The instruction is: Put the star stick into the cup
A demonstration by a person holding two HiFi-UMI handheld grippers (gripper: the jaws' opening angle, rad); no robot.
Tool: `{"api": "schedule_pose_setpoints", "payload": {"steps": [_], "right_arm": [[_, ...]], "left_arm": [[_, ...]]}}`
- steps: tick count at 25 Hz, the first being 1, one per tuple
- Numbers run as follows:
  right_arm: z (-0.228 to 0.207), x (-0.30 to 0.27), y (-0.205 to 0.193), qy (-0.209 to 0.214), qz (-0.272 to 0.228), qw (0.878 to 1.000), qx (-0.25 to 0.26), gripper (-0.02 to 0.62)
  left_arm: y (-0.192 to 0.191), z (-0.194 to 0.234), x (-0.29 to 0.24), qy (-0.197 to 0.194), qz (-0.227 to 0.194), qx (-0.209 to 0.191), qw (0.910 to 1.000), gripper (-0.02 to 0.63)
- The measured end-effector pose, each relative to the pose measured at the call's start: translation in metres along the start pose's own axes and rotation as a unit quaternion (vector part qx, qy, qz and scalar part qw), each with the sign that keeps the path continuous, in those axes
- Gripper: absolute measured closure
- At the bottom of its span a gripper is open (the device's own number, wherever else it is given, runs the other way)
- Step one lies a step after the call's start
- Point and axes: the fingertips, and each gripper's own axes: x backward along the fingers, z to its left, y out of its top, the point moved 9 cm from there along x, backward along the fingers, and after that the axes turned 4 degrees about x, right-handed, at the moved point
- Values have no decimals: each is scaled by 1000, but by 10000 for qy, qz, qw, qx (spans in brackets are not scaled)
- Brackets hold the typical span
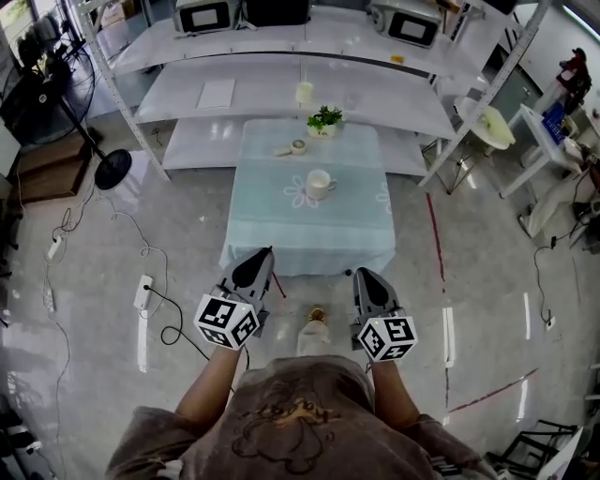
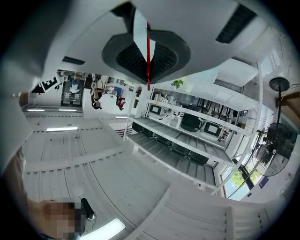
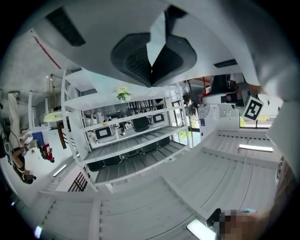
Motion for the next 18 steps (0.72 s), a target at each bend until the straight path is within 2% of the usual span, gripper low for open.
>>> {"api": "schedule_pose_setpoints", "payload": {"steps": [18], "right_arm": [[-113,-125,48,585,194,9981,-33,594]], "left_arm": [[32,24,-148,628,-216,105,9977,572]]}}
